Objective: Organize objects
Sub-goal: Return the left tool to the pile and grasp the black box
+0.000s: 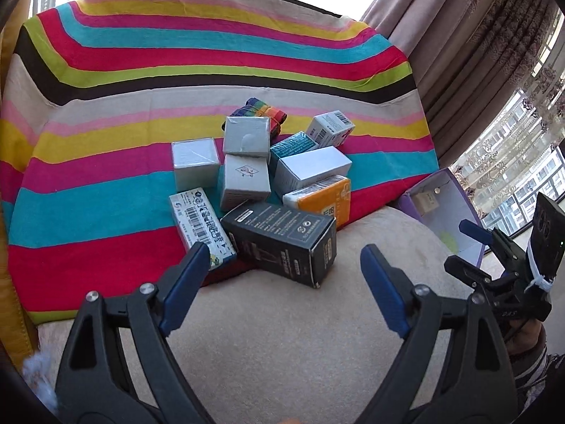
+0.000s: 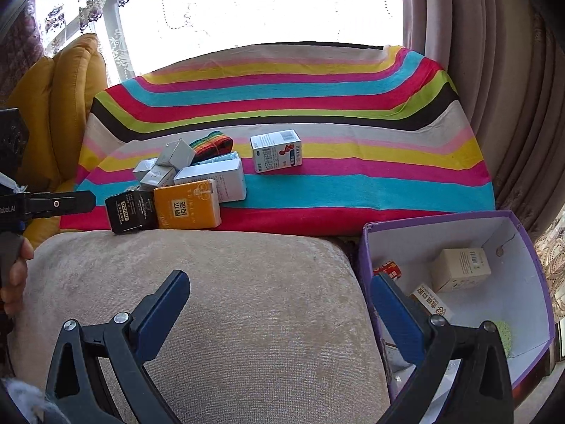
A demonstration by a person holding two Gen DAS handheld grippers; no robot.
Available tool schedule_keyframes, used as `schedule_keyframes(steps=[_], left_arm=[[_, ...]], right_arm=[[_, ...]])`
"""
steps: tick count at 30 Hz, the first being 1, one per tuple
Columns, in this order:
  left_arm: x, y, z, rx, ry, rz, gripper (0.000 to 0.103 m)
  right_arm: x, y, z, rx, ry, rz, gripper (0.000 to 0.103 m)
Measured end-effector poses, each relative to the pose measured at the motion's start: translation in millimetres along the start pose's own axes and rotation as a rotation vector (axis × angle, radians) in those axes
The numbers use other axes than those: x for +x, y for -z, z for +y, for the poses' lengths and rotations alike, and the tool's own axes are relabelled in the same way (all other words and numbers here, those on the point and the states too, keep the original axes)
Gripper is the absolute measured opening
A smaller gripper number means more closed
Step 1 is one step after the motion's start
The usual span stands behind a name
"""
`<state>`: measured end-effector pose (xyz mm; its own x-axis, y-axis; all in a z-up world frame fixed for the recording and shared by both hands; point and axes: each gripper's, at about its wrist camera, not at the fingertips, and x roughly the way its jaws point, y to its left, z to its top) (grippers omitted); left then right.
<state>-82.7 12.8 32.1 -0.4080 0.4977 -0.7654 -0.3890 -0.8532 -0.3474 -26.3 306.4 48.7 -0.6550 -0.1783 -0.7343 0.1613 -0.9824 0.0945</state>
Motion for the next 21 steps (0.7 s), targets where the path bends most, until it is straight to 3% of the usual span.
schedule_keyframes(steps=[4,7,15,17,19,21], left_arm=[[14,-10,-3,0.145,0.067,0.056,0.095],[24,-18,-2,0.217,0.073,0.087,0.097],[49,-35,6,0.241,0.143,0.178,0.099],[55,-37,10,0.225,0.150,0.199,0.099],[61,-36,13,0.196,0.204,0.247,0.099],[64,-34,14,0.195,0.195,0.254,0.099]], right_arm=[[5,-6,5,-0.002,-0.026,0.005,0.103],[11,-10,7,-0.001,-0.040,0.017,0.103],[25,-18,7,0.019,-0.058,0.042,0.103],[29,-20,5,0.023,-0.061,0.051,0.103],[32,-21,4,0.027,-0.064,0.057,0.103],[35,-21,4,0.031,-0.068,0.062,0.103]])
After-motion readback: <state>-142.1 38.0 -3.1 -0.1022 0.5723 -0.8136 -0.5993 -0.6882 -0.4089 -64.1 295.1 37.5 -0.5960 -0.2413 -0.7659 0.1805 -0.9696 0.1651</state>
